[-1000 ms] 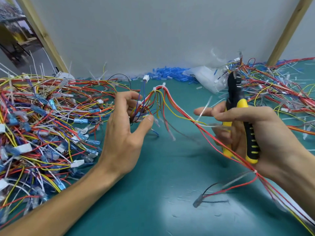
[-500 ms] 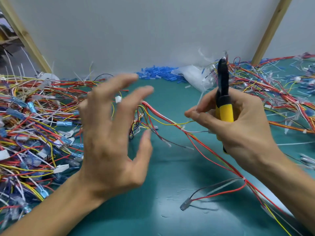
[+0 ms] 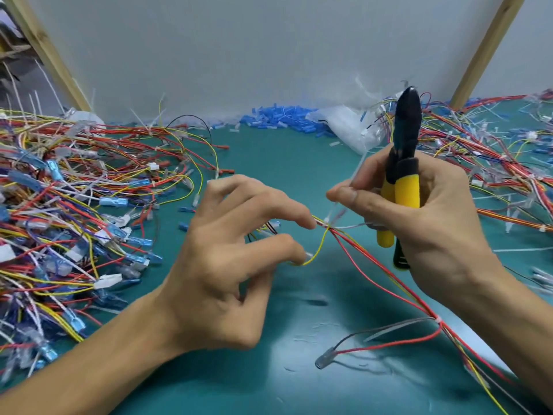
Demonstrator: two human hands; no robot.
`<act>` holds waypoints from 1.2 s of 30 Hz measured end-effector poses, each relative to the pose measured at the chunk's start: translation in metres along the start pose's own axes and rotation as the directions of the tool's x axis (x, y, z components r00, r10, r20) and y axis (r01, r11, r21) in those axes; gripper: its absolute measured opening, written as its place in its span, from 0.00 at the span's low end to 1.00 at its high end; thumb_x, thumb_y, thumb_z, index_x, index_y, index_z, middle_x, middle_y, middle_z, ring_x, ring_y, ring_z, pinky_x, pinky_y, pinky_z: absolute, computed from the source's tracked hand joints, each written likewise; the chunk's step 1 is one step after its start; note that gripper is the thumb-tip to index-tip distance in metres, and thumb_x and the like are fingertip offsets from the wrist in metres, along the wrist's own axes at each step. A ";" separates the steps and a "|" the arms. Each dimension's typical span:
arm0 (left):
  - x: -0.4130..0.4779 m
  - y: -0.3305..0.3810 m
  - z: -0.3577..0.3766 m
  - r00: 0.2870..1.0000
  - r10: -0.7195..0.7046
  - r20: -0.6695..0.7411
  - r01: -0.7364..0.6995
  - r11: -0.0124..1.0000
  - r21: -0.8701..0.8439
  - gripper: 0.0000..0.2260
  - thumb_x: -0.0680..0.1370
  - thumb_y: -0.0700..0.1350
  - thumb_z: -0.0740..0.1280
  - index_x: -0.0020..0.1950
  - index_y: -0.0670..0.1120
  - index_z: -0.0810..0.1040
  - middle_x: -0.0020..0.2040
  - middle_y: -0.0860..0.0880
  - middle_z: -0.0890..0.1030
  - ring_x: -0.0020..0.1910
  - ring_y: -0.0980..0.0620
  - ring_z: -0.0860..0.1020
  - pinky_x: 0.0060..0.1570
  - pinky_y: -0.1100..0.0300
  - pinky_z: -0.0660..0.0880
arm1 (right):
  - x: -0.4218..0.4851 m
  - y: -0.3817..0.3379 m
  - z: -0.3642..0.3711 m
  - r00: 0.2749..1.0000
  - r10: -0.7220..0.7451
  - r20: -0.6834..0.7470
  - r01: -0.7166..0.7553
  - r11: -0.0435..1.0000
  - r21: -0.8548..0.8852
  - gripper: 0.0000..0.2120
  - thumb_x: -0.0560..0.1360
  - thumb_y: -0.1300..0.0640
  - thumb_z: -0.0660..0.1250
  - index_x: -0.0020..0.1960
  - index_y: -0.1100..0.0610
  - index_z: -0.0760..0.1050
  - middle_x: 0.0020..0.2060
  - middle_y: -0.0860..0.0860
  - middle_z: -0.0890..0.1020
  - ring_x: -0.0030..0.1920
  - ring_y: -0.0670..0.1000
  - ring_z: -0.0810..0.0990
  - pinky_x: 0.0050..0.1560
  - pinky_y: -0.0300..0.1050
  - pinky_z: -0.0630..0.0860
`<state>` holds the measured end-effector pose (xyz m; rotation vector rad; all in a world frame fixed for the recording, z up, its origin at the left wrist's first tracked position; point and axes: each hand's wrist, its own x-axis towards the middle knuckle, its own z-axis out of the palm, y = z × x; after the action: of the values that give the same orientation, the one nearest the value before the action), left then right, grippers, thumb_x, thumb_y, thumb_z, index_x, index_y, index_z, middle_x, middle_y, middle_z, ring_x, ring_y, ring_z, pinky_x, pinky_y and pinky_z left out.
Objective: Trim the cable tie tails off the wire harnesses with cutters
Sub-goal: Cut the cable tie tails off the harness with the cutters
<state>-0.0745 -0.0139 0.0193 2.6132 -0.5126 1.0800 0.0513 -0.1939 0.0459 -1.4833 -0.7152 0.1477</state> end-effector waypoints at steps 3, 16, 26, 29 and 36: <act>0.000 0.004 0.001 0.998 -0.061 0.021 0.062 0.998 -0.033 0.10 0.65 0.28 0.68 0.38 0.42 0.83 0.56 0.48 0.84 0.53 0.45 0.79 0.58 0.41 0.68 | 0.000 0.000 0.000 1.000 0.001 0.027 -0.002 1.000 0.017 0.13 0.68 0.62 0.81 0.38 0.52 0.77 0.37 0.52 0.87 0.34 0.46 0.80 0.35 0.32 0.74; 0.003 0.025 0.015 0.933 -0.356 0.049 0.346 0.927 0.143 0.18 0.83 0.59 0.63 0.60 0.45 0.81 0.61 0.54 0.82 0.66 0.52 0.79 0.80 0.45 0.55 | -0.006 -0.003 0.010 0.988 -0.056 0.144 0.050 0.998 0.048 0.12 0.68 0.60 0.80 0.38 0.54 0.76 0.36 0.56 0.85 0.37 0.70 0.80 0.30 0.47 0.74; 0.001 0.019 0.017 0.915 -0.399 0.064 0.387 0.910 0.149 0.14 0.78 0.56 0.66 0.42 0.48 0.83 0.61 0.53 0.82 0.67 0.49 0.77 0.77 0.39 0.58 | -0.009 0.001 0.012 0.984 -0.112 0.140 0.113 0.994 0.006 0.12 0.69 0.62 0.80 0.39 0.53 0.76 0.35 0.53 0.85 0.39 0.68 0.84 0.39 0.71 0.78; 0.003 0.020 0.015 0.911 -0.412 0.024 0.406 0.905 0.126 0.11 0.72 0.53 0.69 0.37 0.47 0.76 0.62 0.52 0.81 0.66 0.49 0.76 0.76 0.39 0.59 | -0.010 0.003 0.013 0.982 -0.117 0.148 0.119 0.993 -0.008 0.12 0.69 0.63 0.80 0.38 0.54 0.76 0.34 0.49 0.84 0.40 0.62 0.86 0.41 0.68 0.80; 0.010 0.027 0.014 0.878 -0.462 0.124 0.423 0.871 0.250 0.14 0.68 0.54 0.67 0.51 0.51 0.79 0.49 0.58 0.81 0.63 0.50 0.77 0.80 0.39 0.52 | -0.012 0.006 0.015 0.989 -0.104 0.104 0.102 0.995 0.021 0.22 0.68 0.73 0.79 0.35 0.56 0.67 0.32 0.51 0.83 0.38 0.53 0.87 0.42 0.42 0.81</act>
<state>-0.0703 -0.0457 0.0197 2.8264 0.1922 0.7859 0.0360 -0.1861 0.0351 -1.4278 -0.8721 0.1528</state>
